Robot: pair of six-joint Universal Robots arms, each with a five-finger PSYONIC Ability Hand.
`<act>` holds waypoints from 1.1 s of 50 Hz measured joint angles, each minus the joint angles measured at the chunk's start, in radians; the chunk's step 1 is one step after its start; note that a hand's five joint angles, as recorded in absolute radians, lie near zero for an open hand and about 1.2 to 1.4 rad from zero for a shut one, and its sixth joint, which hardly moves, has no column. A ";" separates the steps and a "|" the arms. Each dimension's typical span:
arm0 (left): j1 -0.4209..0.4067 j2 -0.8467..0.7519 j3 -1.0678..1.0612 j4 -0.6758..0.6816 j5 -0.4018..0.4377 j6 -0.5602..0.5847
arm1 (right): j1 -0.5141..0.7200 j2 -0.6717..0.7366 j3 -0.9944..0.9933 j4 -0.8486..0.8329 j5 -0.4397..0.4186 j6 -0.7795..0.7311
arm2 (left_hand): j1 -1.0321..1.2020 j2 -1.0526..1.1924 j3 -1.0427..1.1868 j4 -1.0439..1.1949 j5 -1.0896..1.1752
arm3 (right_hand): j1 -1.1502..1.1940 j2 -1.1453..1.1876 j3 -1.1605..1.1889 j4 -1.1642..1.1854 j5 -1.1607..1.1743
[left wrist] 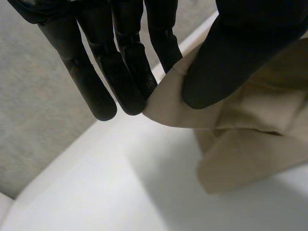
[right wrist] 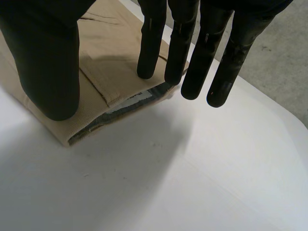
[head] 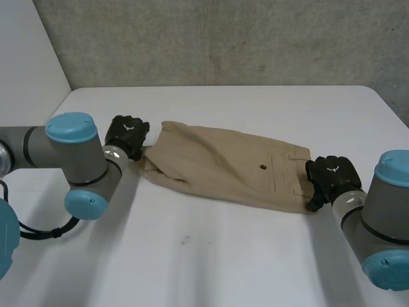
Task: Fold the shorts.
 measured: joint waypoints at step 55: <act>0.021 0.312 -0.387 0.096 0.043 -0.051 | -0.005 0.005 0.024 -0.012 -0.083 0.097 | -0.851 -0.943 -0.923 -0.935 -0.911 | 0.349 0.515 0.513 0.526 0.521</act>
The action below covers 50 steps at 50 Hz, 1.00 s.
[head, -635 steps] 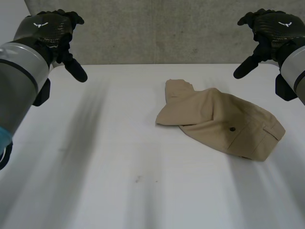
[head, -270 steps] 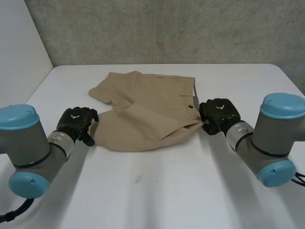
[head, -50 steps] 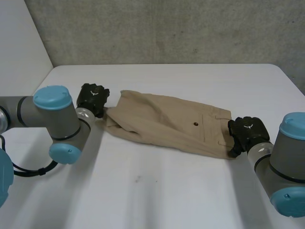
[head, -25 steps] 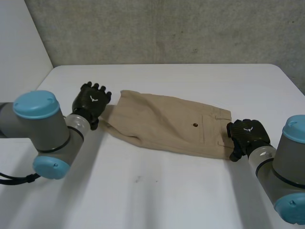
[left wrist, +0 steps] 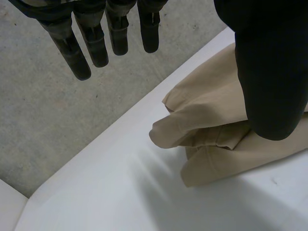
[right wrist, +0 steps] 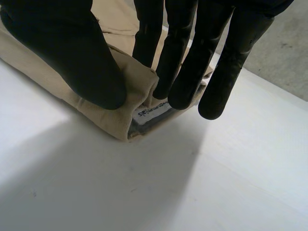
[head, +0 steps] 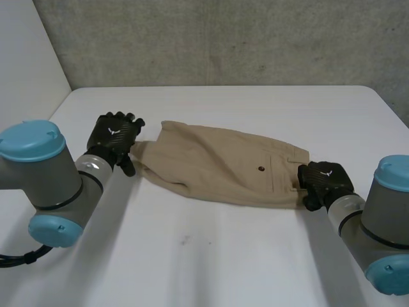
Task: Fold the shorts.
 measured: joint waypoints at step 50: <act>-0.009 0.121 -0.072 0.001 0.003 0.001 | -0.271 -0.076 0.026 0.081 -0.140 -0.344 | 0.000 -0.002 0.000 -0.010 0.000 | -0.382 -0.559 -0.576 -0.579 -0.529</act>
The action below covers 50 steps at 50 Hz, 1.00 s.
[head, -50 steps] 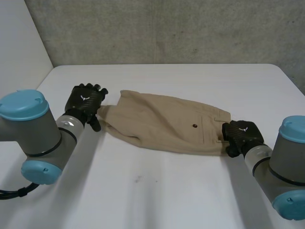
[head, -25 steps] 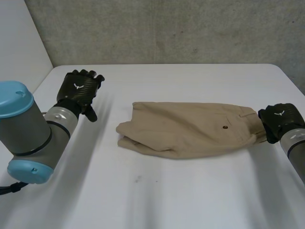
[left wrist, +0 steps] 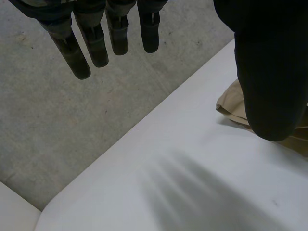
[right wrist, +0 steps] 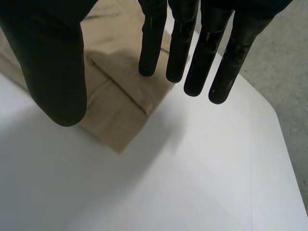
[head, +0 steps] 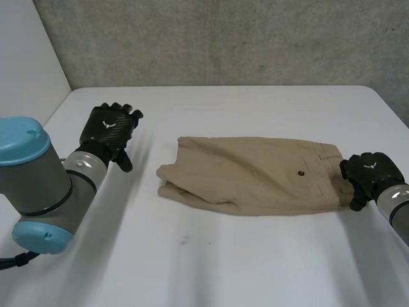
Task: Fold the shorts.
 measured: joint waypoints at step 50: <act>-0.106 0.097 0.140 0.005 -0.004 -0.230 | 0.694 0.139 -0.386 -0.002 -0.086 -0.112 | 0.000 -0.017 -0.021 -0.018 -0.019 | 0.403 0.504 0.519 0.517 0.499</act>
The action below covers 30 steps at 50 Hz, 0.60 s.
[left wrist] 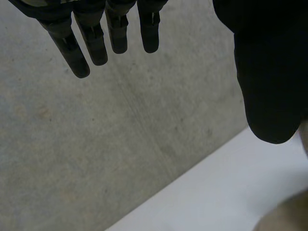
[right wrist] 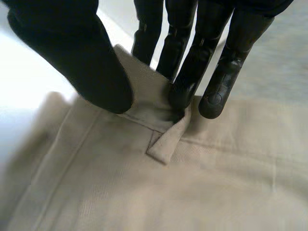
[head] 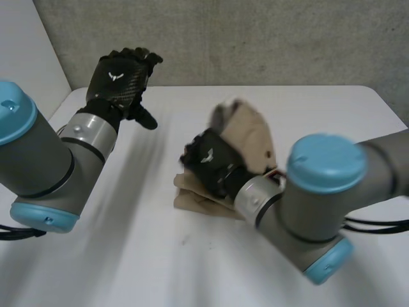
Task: Fold the shorts.
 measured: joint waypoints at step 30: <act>-0.238 -0.302 0.285 -0.256 -0.099 -0.124 | -0.221 -0.025 -0.142 0.225 0.139 0.613 | 0.000 0.000 0.000 0.000 0.000 | -0.728 -0.892 -0.908 -0.887 -0.863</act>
